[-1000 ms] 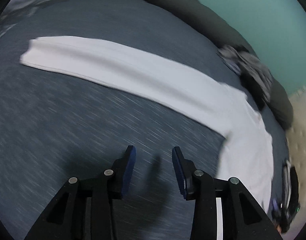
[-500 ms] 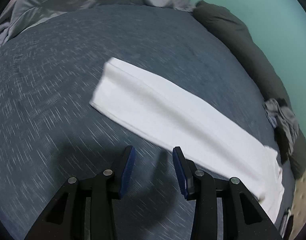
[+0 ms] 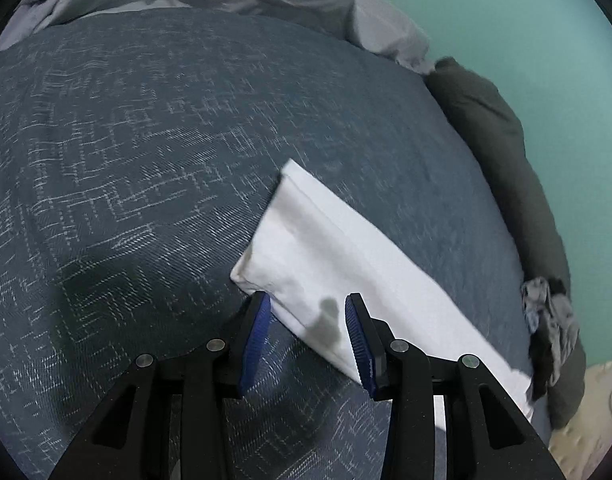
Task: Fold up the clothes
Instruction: 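Move the left gripper to the other sleeve cuff and grasp it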
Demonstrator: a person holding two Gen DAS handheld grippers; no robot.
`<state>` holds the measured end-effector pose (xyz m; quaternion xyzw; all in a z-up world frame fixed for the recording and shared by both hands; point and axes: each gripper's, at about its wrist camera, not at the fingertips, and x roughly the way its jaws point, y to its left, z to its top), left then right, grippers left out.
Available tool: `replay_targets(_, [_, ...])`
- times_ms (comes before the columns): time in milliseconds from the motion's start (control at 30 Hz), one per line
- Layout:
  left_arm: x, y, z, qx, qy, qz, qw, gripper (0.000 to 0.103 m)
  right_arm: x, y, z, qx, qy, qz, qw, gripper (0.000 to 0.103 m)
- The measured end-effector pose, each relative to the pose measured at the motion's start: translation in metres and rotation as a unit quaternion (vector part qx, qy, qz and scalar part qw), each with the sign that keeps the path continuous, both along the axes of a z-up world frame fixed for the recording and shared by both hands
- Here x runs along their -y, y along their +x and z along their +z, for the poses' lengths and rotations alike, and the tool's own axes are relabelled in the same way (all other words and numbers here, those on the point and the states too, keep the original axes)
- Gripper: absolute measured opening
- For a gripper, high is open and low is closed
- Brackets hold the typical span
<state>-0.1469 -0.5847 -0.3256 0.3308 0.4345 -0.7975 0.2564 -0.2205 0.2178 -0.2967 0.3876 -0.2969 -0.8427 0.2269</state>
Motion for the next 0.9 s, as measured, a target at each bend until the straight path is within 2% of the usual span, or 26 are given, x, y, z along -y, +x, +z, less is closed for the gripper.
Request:
replay_targets(167, [-0.006, 0.011, 0.009, 0.01, -0.015, 0.036, 0.9992, 0.043, 0.002, 0.0, -0.001, 0.002, -0.001, 0.002, 1.0, 0.036])
replay_targets(400, [-0.014, 0.005, -0.001, 0.035, -0.008, 0.02, 0.9991, 0.043, 0.005, 0.002, 0.003, -0.005, -0.001, 0.005, 1.0, 0.036])
replay_targets(533, [-0.008, 0.0, -0.007, 0.032, -0.009, 0.034, 0.9989, 0.042, 0.006, 0.002, 0.003, -0.005, 0.001, 0.005, 1.0, 0.036])
replay_targets(667, [-0.006, -0.011, -0.009, 0.037, -0.027, 0.032, 0.9984, 0.04, 0.005, 0.001, 0.002, -0.004, 0.003, 0.003, 1.0, 0.036])
replay_targets(733, [-0.005, -0.015, -0.007, 0.035, -0.035, 0.028, 0.9984, 0.022, 0.004, 0.001, 0.0, -0.002, 0.003, 0.002, 1.0, 0.036])
replay_targets(767, [-0.004, -0.017, -0.007, 0.032, -0.037, 0.022, 0.9986, 0.006, 0.004, 0.001, 0.0, -0.001, 0.002, 0.003, 1.0, 0.036])
replay_targets(900, [-0.009, -0.029, 0.014, 0.018, -0.058, -0.001, 0.9981, 0.005, 0.004, 0.001, 0.0, -0.002, 0.0, 0.005, 1.0, 0.036])
